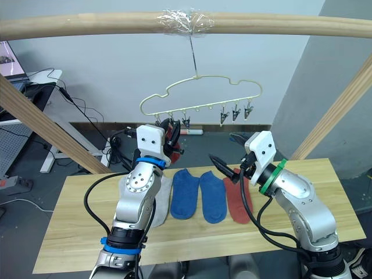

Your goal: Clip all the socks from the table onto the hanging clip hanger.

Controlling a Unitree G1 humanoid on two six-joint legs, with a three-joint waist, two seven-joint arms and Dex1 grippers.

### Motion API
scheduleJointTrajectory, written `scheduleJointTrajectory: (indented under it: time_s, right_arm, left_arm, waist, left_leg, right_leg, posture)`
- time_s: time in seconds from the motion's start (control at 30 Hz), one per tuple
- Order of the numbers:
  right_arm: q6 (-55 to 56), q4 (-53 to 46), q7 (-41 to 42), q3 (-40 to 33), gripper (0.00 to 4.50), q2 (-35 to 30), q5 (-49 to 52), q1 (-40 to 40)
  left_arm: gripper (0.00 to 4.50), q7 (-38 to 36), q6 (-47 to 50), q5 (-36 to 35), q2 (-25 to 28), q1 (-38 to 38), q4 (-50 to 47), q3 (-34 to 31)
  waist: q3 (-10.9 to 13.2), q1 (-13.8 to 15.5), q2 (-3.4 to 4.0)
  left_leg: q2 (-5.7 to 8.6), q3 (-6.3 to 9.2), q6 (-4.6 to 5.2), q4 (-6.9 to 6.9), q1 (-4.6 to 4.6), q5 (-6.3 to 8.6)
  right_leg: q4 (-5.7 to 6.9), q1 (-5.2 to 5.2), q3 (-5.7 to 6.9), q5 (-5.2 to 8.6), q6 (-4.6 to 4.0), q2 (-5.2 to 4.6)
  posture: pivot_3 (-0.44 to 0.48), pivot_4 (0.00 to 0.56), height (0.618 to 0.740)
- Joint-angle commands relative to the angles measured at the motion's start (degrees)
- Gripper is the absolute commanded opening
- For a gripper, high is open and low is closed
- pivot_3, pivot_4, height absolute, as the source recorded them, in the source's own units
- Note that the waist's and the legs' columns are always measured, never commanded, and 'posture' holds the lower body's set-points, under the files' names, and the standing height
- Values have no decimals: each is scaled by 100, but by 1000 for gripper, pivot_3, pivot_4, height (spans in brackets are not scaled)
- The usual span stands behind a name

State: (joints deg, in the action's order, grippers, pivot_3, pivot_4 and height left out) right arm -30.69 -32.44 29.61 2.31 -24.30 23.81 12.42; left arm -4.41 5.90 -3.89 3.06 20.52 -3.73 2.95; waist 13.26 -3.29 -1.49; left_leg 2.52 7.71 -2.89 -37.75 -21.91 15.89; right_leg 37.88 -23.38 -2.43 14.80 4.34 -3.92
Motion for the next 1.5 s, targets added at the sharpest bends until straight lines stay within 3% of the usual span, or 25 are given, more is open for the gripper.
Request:
scheduleJointTrajectory:
  time_s: [0.03,0.1,0.53,0.67,0.93,1.43,1.5]
  right_arm:
    - [80,-287,-34,-90,4500,-14,53,23]
    - [79,-288,-42,-83,4500,-7,49,28]
    - [118,-271,-88,-38,4500,25,18,-29]
    - [131,-256,-91,-31,4500,20,14,-26]
    - [159,-226,-86,-2,4500,23,-15,2]
    - [197,-184,-92,35,4500,47,-82,20]
    - [204,-181,-97,41,4500,55,-89,23]
  left_arm:
    - [512,-2,-105,0,-44,105,-55,-54]
    - [27,-7,-100,-8,-52,114,-39,-70]
    - [27,21,35,120,3,131,-10,-107]
    - [892,-15,-63,143,8,93,-43,-87]
    - [3333,55,38,144,-61,86,-64,-117]
    - [3333,61,65,157,-75,159,26,-145]
    - [2945,48,53,140,-71,163,38,-155]
  waist:
    - [0,-1,0]
    - [0,-4,0]
    - [0,-8,0]
    - [0,-8,0]
    - [0,-7,0]
    - [0,-7,0]
    - [0,-7,0]
  left_leg:
    - [1,0,1,-10,0,1]
    - [1,-1,1,-18,2,1]
    - [-9,3,0,-21,7,-1]
    - [-9,4,0,-21,7,-1]
    - [-9,3,0,-21,7,-1]
    - [-10,4,0,-21,7,-1]
    - [-10,3,0,-21,7,-1]
  right_leg:
    - [6,2,-1,0,0,0]
    - [8,7,-1,-1,1,3]
    - [9,9,-6,-16,-13,41]
    - [9,9,-6,-16,-13,41]
    - [9,9,-6,-16,-13,41]
    - [9,9,-6,-16,-13,41]
    - [9,8,-6,-16,-13,41]
  posture:
    - [-153,195,740]
    - [-155,194,740]
    - [-148,198,740]
    - [-149,198,740]
    - [-149,198,740]
    - [-147,198,740]
    - [-147,198,740]
